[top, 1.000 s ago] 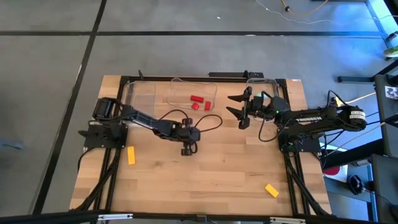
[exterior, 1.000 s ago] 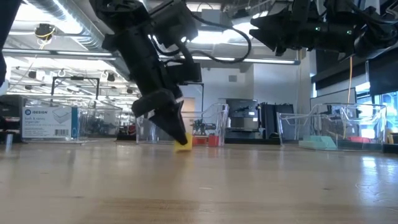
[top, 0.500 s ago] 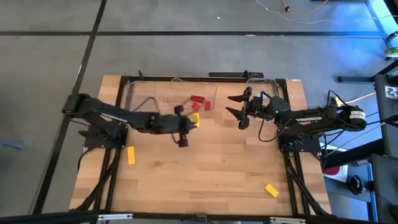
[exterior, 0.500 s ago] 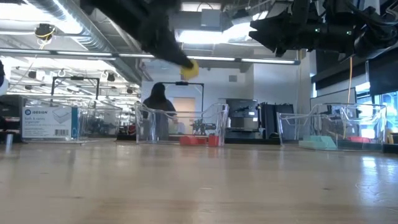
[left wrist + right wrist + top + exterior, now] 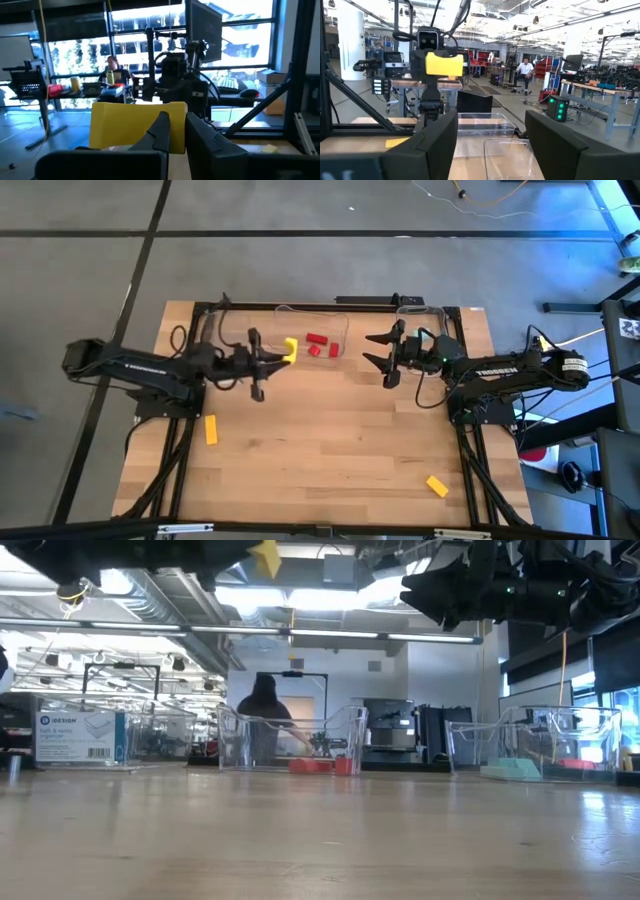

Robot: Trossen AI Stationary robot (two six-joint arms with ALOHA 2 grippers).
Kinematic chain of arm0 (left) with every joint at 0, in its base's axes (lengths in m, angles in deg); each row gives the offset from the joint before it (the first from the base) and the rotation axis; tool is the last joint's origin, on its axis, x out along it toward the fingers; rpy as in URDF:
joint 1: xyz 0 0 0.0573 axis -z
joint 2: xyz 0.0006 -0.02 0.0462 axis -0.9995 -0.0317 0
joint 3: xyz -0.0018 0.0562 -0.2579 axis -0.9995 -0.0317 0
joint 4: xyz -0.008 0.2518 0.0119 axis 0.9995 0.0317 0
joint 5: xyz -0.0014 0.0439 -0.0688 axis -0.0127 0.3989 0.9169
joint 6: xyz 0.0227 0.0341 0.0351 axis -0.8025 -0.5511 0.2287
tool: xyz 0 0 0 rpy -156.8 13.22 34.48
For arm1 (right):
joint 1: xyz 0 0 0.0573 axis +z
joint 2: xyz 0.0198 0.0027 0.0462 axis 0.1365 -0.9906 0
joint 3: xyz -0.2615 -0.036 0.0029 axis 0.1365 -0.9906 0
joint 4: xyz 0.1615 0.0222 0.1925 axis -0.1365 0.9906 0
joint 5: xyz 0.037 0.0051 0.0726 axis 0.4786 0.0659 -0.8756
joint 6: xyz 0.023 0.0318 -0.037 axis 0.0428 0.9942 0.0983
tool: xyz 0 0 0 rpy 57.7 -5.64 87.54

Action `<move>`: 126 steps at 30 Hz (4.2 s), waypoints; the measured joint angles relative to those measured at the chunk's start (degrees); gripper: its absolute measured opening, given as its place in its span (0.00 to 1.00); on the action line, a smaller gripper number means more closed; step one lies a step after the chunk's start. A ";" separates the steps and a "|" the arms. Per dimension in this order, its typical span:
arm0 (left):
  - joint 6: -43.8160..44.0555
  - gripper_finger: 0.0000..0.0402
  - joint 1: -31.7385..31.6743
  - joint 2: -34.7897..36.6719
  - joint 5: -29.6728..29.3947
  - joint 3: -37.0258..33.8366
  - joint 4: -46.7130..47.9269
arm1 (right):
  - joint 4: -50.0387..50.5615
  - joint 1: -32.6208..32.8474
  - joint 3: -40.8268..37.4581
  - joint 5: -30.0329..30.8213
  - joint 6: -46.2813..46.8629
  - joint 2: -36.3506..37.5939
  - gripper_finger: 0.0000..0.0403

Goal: Sort & place blocks by color
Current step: Put the top middle yellow block into the left transparent bin, then put the left yellow block into the left transparent bin

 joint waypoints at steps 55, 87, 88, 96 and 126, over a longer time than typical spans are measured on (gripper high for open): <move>41.05 0.14 -29.01 -3.93 -19.17 7.03 81.77 | 0.02 0.00 0.00 0.13 0.20 0.00 0.58; 27.40 0.30 -11.67 5.28 -29.32 12.32 68.53 | 0.57 -0.02 0.00 0.04 0.20 0.00 0.58; 26.20 0.30 -9.90 6.00 -29.39 12.34 66.74 | 0.66 -0.02 0.00 0.04 0.20 0.00 0.58; 9.97 0.30 4.31 8.51 -21.31 12.37 53.95 | 0.82 -0.02 -0.01 0.04 0.20 0.00 0.58; 11.76 0.30 8.13 8.07 -35.97 12.35 48.35 | 0.92 -0.02 0.00 0.08 0.20 0.00 0.58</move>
